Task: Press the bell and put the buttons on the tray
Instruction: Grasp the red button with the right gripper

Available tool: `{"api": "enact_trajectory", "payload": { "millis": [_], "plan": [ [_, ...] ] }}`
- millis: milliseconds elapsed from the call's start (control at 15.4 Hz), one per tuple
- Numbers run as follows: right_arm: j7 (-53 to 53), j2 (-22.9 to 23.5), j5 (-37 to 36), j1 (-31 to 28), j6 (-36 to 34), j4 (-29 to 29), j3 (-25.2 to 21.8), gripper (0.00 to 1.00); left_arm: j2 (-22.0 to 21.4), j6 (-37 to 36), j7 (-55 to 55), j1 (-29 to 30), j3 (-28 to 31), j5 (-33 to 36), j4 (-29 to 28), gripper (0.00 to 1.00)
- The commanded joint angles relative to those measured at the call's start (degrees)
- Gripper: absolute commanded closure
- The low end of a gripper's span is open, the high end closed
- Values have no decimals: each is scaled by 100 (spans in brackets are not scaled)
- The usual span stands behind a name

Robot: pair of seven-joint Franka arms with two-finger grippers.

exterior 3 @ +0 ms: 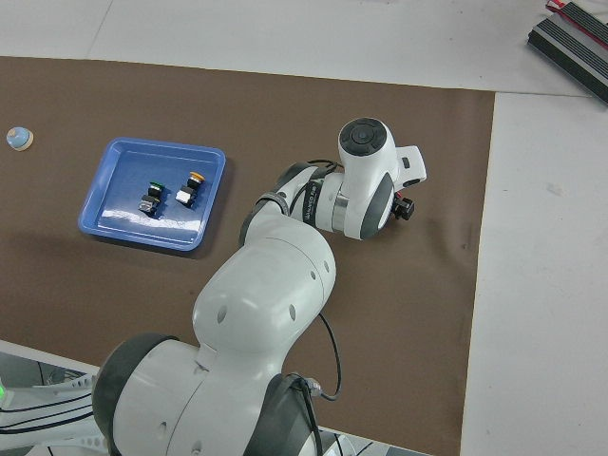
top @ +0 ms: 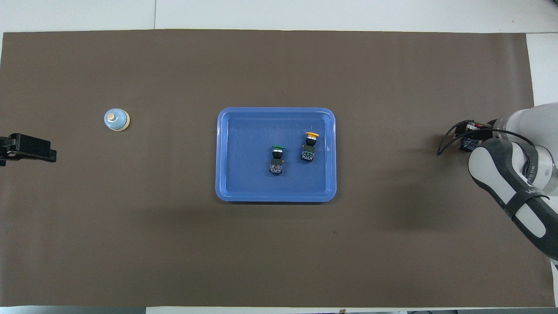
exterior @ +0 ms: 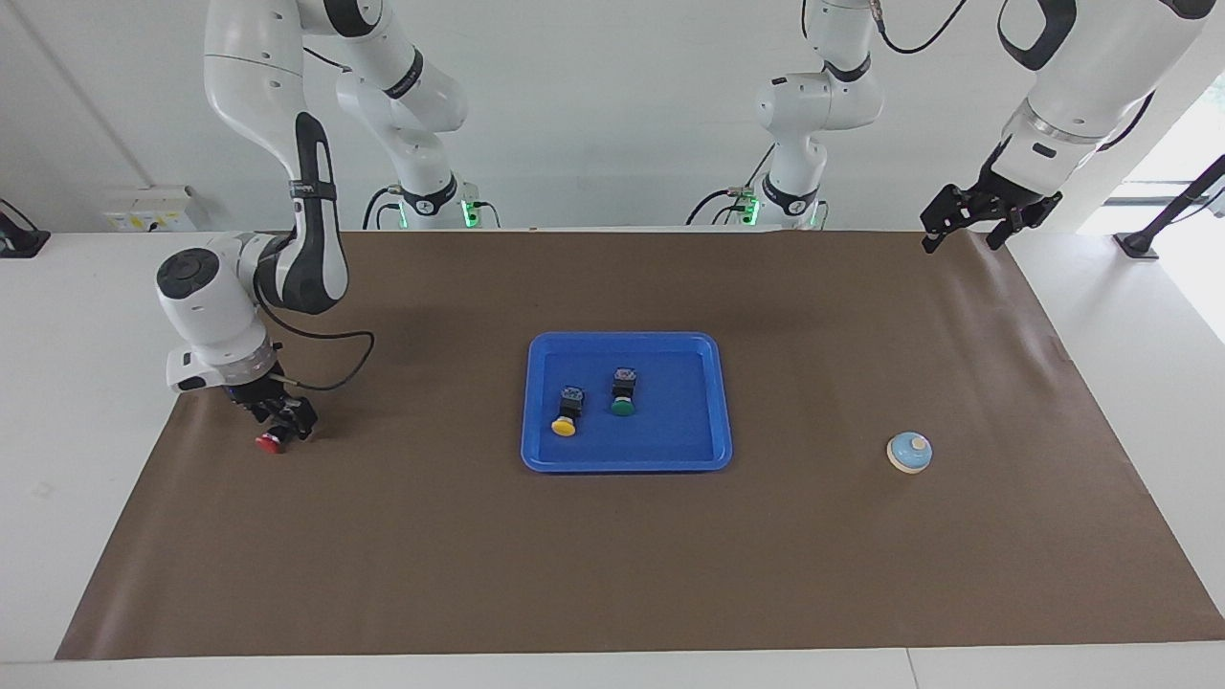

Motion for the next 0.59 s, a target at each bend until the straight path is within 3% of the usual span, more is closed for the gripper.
{"api": "enact_trajectory", "payload": {
  "millis": [0,65,326,521],
  "plan": [
    [-34,-78,-55,-123,43,-140,106,91,-37,-100,-2,-12,25,-50,30,0],
    [-42,-78,-37,-114,34,-157,115,100,-37,-100,-2,-12,25,-50,30,0],
    [-43,-121,-37,-9,-115,-62,159,100,-37,-100,-2,-12,25,-50,30,0],
    [27,-157,15,385,-938,578,185,100,-37,-100,-2,-12,25,-50,30,0]
  ]
}}
